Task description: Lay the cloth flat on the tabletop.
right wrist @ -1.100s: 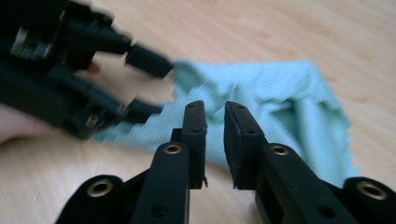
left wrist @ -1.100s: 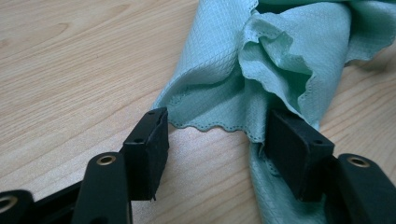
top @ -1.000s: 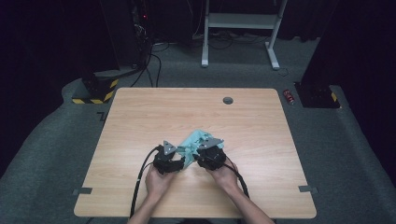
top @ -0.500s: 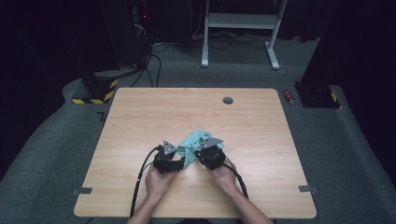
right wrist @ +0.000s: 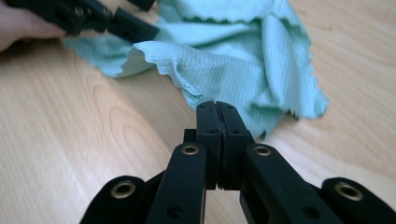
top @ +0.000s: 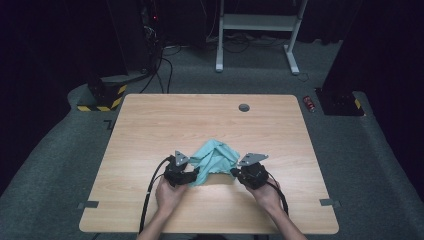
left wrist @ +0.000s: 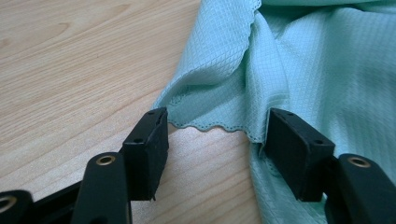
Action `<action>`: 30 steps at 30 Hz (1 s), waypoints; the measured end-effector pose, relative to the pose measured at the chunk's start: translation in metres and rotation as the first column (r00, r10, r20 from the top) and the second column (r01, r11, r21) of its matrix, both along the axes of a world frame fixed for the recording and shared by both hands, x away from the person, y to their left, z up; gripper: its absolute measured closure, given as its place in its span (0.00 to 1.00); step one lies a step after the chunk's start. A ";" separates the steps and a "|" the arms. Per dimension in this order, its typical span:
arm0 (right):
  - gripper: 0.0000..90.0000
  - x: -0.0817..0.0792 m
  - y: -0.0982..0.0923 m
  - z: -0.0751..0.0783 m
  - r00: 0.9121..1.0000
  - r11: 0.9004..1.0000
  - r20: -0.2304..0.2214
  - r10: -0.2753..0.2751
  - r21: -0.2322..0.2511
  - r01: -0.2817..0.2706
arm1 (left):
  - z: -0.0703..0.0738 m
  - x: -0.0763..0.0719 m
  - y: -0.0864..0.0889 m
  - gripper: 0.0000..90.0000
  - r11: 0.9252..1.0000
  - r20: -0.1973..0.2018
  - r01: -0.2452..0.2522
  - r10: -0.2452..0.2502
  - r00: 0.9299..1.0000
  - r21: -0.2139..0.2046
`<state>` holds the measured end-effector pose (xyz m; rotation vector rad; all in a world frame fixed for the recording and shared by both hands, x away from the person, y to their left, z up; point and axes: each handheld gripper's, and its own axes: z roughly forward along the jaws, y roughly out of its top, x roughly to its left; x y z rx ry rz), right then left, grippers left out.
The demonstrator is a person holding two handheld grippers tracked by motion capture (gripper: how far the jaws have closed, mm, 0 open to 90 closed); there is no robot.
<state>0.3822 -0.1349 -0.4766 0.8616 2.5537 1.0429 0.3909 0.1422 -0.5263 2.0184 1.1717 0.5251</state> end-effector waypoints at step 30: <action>0.98 0.027 0.013 -0.021 0.984 0.981 0.035 -0.175 -0.077 0.177 | 0.000 0.000 0.000 0.44 1.000 -0.002 -0.005 0.005 1.000 -0.003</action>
